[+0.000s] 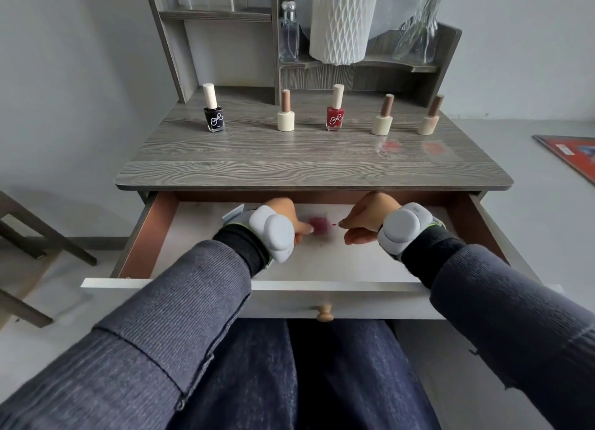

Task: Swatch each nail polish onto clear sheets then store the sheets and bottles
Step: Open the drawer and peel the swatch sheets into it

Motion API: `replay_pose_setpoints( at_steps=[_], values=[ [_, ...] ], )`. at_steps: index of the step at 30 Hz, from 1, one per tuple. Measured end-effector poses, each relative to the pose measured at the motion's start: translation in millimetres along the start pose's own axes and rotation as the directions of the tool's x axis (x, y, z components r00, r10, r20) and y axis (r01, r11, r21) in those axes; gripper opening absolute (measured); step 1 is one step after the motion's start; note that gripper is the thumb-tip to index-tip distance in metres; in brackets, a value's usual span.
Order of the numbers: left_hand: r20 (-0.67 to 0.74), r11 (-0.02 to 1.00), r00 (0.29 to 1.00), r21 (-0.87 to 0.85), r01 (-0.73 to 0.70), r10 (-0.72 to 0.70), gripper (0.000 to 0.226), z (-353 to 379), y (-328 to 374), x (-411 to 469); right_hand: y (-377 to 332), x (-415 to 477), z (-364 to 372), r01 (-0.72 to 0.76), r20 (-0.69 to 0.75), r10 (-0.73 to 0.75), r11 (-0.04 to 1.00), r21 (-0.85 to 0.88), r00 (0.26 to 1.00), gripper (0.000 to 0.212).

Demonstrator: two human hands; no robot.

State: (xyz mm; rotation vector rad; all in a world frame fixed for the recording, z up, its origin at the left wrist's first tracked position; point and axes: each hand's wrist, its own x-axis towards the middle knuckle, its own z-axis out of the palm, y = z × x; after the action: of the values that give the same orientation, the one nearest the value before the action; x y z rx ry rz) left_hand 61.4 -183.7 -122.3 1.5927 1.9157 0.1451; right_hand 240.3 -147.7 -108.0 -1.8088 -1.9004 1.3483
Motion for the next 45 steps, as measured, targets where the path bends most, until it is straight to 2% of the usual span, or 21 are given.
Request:
replay_pose_setpoints(
  at_steps=[3,9,14,19,22,26,28,32,34,37,39,40,42,45],
  values=[
    [-0.034,0.994,0.999,0.109,-0.002,0.006,0.039,-4.9,2.4,-3.5,-1.8,-2.7,-3.1,0.008,-0.029,-0.010,0.997,-0.078,1.000,0.020],
    [-0.005,0.985,1.000,0.174,-0.003,0.004,0.039,-11.7,9.7,-15.6,-1.6,-14.1,-8.0,0.016,0.000,-0.016,0.985,-0.170,1.000,0.022],
    [0.028,0.982,0.999,0.186,-0.044,0.040,0.038,-15.8,20.6,-26.1,-4.4,-25.0,-11.5,0.025,0.030,-0.022,0.992,-0.125,0.999,0.017],
    [-0.004,0.983,0.995,0.155,-0.093,0.095,0.031,-19.6,37.1,-32.7,-7.7,-36.9,-18.2,0.043,0.042,-0.038,0.993,-0.114,0.998,0.025],
    [-0.020,0.984,0.988,0.087,-0.154,0.156,0.031,-31.0,45.5,-35.1,-12.2,-43.4,-25.3,0.064,0.025,-0.062,0.991,-0.115,0.998,0.028],
    [-0.014,0.979,0.982,0.080,-0.186,0.187,0.037,-37.8,56.1,-39.4,-17.0,-52.1,-37.4,0.133,-0.027,-0.138,0.981,-0.142,0.990,0.030],
    [-0.054,0.978,0.976,0.038,-0.207,0.209,0.040,-36.6,58.7,-38.1,-17.2,-50.1,-42.1,0.204,-0.130,-0.232,0.958,-0.201,0.964,0.033],
    [-0.139,0.969,0.959,0.006,-0.247,0.245,0.041,-34.2,67.5,-37.9,-15.0,-46.6,-47.7,0.313,-0.387,-0.404,0.908,-0.277,0.829,0.034],
    [-0.260,0.972,0.940,-0.023,-0.234,0.220,0.042,-33.3,70.6,-36.2,-12.4,-44.4,-49.4,0.323,-0.463,-0.444,0.891,-0.319,0.767,0.032],
    [-0.516,0.969,0.832,-0.016,-0.248,0.204,0.041,-32.8,74.5,-31.5,-4.9,-38.7,-52.4,0.285,-0.550,-0.509,0.850,-0.443,0.662,0.027],
    [-0.608,0.961,0.762,0.007,-0.276,0.223,0.033,-29.5,76.2,-26.6,1.8,-35.0,-53.5,0.299,-0.578,-0.553,0.825,-0.479,0.600,0.014],
    [-0.628,0.947,0.736,0.007,-0.320,0.253,0.026,-27.7,79.4,-21.7,5.6,-31.8,-55.9,0.302,-0.587,-0.566,0.817,-0.491,0.579,0.011],
    [-0.610,0.911,0.706,0.064,-0.408,0.360,0.022,-22.1,84.6,-13.4,13.5,-26.0,-58.3,0.249,-0.595,-0.563,0.811,-0.529,0.573,0.021],
    [-0.466,0.884,0.752,0.273,-0.379,0.467,0.044,-12.7,93.5,-5.1,21.8,-22.2,-61.3,0.147,-0.597,-0.522,0.814,-0.562,0.609,0.037]
  ],
)
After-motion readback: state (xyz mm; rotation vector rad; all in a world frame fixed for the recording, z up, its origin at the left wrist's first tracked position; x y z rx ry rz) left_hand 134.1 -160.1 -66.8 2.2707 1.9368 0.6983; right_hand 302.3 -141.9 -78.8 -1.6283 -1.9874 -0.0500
